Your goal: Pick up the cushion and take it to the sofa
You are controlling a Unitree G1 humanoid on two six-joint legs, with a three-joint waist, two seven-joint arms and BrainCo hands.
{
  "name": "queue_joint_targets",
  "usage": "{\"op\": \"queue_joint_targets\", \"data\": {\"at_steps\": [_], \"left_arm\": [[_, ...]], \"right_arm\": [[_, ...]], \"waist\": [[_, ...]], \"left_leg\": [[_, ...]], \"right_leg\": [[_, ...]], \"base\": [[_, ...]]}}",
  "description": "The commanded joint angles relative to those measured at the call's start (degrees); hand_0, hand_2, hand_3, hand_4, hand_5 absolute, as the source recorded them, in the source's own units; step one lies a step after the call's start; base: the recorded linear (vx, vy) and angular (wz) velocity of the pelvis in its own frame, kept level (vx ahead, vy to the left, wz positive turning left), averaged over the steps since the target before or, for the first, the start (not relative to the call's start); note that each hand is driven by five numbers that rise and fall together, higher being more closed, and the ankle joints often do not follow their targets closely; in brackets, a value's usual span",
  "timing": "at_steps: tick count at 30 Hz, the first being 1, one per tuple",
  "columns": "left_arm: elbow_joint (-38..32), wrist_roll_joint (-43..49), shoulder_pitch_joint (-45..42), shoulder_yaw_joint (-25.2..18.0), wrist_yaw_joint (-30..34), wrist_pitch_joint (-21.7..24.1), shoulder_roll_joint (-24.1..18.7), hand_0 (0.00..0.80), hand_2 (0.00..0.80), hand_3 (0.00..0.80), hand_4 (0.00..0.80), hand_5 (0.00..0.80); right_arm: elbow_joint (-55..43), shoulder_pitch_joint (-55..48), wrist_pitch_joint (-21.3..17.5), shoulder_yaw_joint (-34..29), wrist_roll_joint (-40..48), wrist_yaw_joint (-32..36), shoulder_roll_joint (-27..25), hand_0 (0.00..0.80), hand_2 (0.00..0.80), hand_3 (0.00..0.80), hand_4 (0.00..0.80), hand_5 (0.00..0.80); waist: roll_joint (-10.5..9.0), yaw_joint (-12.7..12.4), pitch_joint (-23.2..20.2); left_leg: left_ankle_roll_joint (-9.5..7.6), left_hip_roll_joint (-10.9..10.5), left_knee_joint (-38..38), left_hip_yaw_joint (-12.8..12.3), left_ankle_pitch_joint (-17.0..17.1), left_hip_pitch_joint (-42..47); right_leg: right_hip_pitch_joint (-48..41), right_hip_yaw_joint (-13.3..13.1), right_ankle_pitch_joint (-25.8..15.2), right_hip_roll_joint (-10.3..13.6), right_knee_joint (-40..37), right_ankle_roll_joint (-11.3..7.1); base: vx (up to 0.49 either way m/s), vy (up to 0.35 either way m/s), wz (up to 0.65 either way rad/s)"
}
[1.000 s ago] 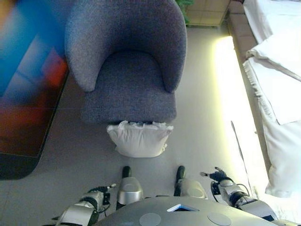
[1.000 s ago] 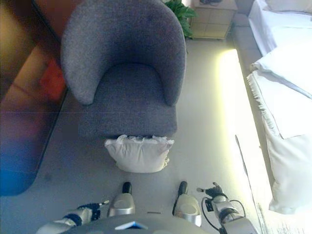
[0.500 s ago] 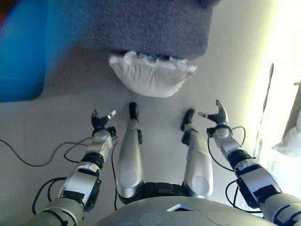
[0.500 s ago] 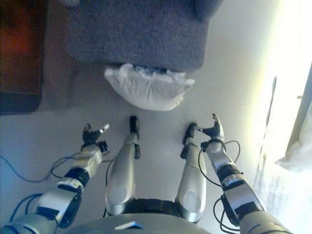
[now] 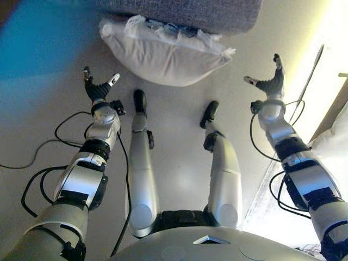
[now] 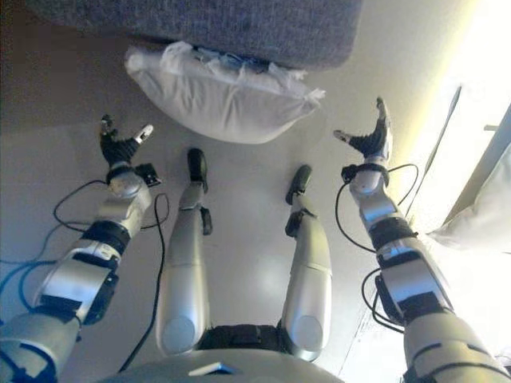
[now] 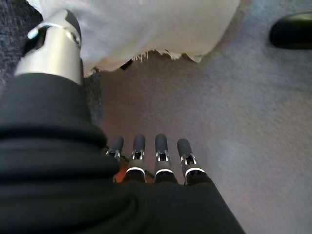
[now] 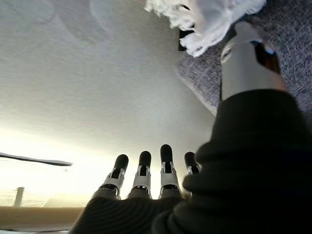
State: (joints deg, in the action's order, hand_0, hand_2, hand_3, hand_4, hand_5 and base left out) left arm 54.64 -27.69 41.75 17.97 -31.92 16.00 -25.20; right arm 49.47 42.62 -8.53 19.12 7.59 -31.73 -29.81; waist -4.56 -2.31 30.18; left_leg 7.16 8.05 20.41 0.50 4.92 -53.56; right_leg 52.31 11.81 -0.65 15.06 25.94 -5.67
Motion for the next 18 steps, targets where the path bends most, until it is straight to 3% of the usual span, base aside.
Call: {"op": "queue_joint_targets", "data": {"at_steps": [1,6,11,18], "left_arm": [[-2.0,4.3,1.3,-0.1,0.9,4.1,-1.6,0.000,0.000,0.000,0.000,0.000],[-0.8,3.4,6.2,0.8,2.7,4.7,-4.6,0.000,0.000,0.000,0.000,0.000],[-0.2,3.5,9.9,1.4,5.2,4.1,-6.9,0.000,0.000,0.000,0.000,0.000],[0.2,4.2,11.6,3.1,7.7,4.5,-9.7,0.000,0.000,0.000,0.000,0.000]], "right_arm": [[-0.7,1.4,-2.6,1.2,3.1,0.2,-6.4,0.000,0.000,0.000,0.000,0.000],[0.5,7.1,-5.8,3.7,5.6,3.6,-8.4,0.000,0.000,0.000,0.000,0.000],[0.1,10.2,-8.6,6.0,8.3,12.7,-9.7,0.000,0.000,0.000,0.000,0.000],[0.0,10.5,-9.7,8.8,10.1,21.8,-12.0,0.000,0.000,0.000,0.000,0.000]], "waist": [[2.64,0.6,-0.4],[3.48,0.7,-0.4],[4.16,1.3,-0.4],[4.72,1.8,-0.4]], "left_leg": [[-1.84,-1.1,7.9,0.6,-4.2,-7.5],[-1.99,-1.1,10.5,0.2,-4.8,-13.5],[-1.78,-1.1,12.2,-0.3,-5.3,-17.9],[-1.35,-1.0,13.3,-0.7,-5.2,-21.5]], "right_leg": [[5.1,-5.3,-3.2,1.1,0.3,-3.13],[11.0,-6.0,-2.4,0.9,3.5,-2.80],[15.4,-6.9,-1.8,0.9,5.4,-2.75],[18.8,-7.8,-1.5,0.3,6.9,-2.90]], "base": [[-0.006,0.074,0.07],[-0.015,0.073,0.01],[-0.008,0.085,-0.02],[-0.001,0.069,-0.06]]}}
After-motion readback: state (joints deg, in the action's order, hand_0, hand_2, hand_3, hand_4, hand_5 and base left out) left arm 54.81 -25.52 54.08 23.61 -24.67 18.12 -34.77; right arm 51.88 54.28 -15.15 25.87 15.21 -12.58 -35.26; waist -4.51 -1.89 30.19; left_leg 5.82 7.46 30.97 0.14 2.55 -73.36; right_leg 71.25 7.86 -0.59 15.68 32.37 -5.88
